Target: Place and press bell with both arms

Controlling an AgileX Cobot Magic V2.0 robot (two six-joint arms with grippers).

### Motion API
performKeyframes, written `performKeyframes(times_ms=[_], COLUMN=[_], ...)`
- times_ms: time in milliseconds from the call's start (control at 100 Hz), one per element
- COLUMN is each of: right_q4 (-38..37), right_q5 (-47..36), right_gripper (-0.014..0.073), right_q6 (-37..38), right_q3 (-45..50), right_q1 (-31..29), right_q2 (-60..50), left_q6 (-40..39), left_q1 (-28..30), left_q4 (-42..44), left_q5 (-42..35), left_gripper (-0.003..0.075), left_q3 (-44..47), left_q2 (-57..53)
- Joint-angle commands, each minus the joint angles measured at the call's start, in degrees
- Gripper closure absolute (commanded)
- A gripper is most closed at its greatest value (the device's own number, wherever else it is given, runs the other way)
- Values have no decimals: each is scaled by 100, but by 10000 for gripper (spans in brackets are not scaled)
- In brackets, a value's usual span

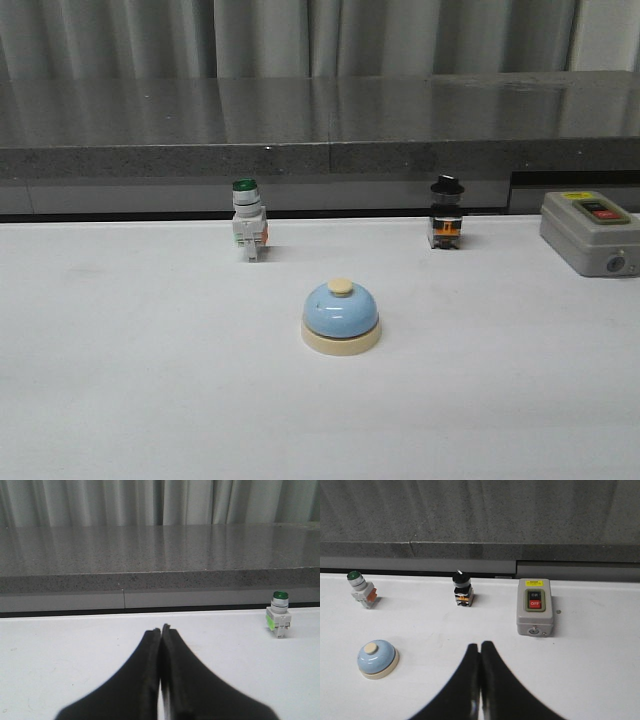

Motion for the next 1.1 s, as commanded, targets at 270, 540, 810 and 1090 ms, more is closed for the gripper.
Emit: performKeyframes(times_ms=[270, 540, 810, 1090], right_q4=[-15, -329, -605, -574], right_q5=[-428, -597, -1489, -2442], right_gripper=[654, 654, 654, 654], right_q6=[0, -32, 65, 309], right_q3=[-146, -24, 1104, 2568], right_q1=[-19, -24, -287, -343], right_q2=[17, -89, -1316, -2600], left_q6=[-49, -49, -49, -49], left_q1=[23, 23, 23, 23], left_q4=[-32, -32, -32, -32], left_q5=[-494, -494, -494, -494], left_gripper=[741, 741, 741, 741], left_q3=[245, 245, 245, 245], left_q2=[-159, -159, -159, -159])
